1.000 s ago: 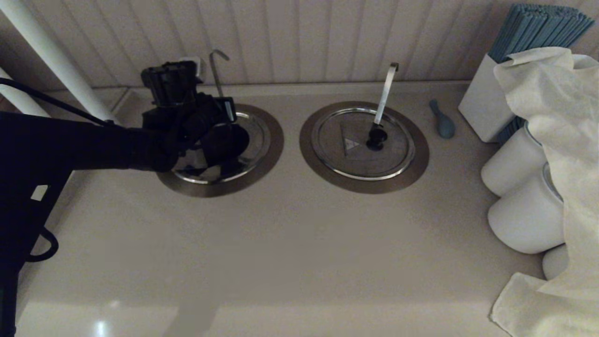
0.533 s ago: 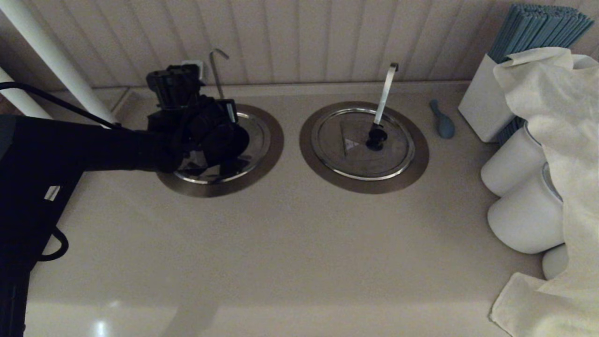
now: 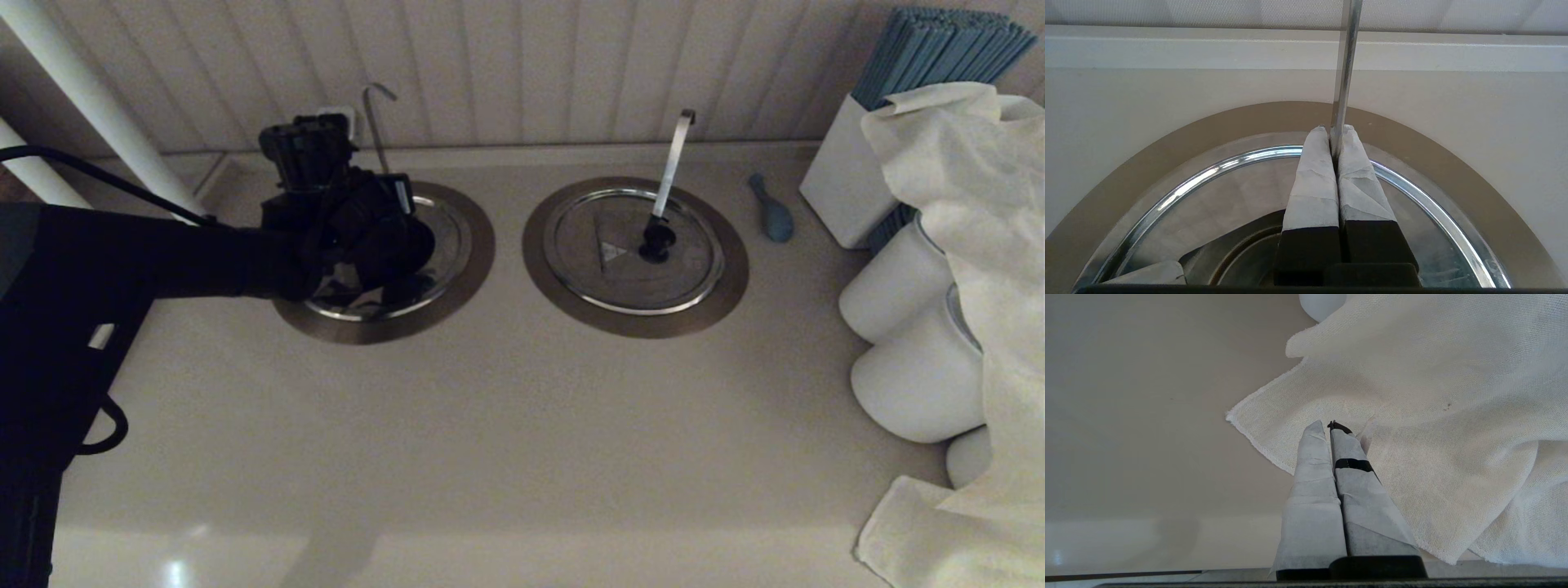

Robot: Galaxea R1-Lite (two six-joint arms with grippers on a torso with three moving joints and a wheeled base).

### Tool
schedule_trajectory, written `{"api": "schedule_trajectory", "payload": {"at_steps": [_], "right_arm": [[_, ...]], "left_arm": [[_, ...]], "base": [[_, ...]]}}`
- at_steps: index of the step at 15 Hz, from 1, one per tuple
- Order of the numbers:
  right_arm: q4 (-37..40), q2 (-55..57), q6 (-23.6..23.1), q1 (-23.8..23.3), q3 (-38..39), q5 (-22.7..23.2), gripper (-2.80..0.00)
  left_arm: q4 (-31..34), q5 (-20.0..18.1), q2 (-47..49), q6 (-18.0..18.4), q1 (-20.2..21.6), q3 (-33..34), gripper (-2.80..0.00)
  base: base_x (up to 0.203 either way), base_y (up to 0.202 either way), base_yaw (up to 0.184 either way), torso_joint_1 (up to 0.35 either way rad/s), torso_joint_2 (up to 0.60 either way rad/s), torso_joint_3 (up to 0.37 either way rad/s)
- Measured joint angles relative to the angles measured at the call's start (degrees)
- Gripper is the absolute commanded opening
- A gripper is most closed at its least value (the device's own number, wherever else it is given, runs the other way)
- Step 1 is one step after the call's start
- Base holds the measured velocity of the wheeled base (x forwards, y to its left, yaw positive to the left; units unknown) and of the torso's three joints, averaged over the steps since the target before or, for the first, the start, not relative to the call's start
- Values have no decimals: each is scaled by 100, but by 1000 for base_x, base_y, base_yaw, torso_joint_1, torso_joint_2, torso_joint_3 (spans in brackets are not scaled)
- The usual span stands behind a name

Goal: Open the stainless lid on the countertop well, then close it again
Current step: Stir with a spoon

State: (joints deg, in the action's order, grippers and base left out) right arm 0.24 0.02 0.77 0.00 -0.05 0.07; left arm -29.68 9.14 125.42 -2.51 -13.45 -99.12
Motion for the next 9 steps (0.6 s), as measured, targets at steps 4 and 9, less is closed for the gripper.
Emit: {"api": "schedule_trajectory", "payload": {"at_steps": [4,9], "right_arm": [[0,0,-1,0,0,0,-280],[5,0,1,0,0,-1,-280]], "left_arm": [[91,13,27,12,0,28,0],[11,2,24,7,-5,0,0]], "base": [[0,0,0,0,0,0],[0,0,0,0,0,0]]}}
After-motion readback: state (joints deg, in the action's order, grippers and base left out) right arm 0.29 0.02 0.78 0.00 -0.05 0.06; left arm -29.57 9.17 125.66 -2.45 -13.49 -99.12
